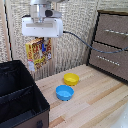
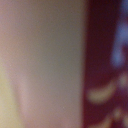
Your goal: Position your gripper near the granola bar, please. Lightly grip the granola bar with your gripping tool. Relocate your gripper along with the granola bar toward the leading division of the caddy with caution. Gently release the granola bar into the leading division of the caddy.
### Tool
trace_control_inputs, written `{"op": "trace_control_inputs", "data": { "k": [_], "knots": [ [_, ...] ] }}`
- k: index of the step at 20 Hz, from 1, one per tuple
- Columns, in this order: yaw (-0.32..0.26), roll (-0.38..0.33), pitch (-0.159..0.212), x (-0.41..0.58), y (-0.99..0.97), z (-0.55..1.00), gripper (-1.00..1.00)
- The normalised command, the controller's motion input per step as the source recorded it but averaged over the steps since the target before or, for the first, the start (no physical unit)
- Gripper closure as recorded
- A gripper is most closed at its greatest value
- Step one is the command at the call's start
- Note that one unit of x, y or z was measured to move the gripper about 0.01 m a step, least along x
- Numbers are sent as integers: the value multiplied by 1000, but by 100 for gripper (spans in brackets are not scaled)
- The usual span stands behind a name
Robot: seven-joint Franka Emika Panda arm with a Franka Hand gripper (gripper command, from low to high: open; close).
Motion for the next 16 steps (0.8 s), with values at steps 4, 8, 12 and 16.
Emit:
{"op": "trace_control_inputs", "data": {
  "k": [4,8,12,16],
  "knots": [
    [-178,-8,26,-81,627,0,100],
    [-157,-5,33,-141,639,0,100],
    [-95,0,34,-332,674,2,100],
    [-76,0,12,-369,704,53,100]
  ]
}}
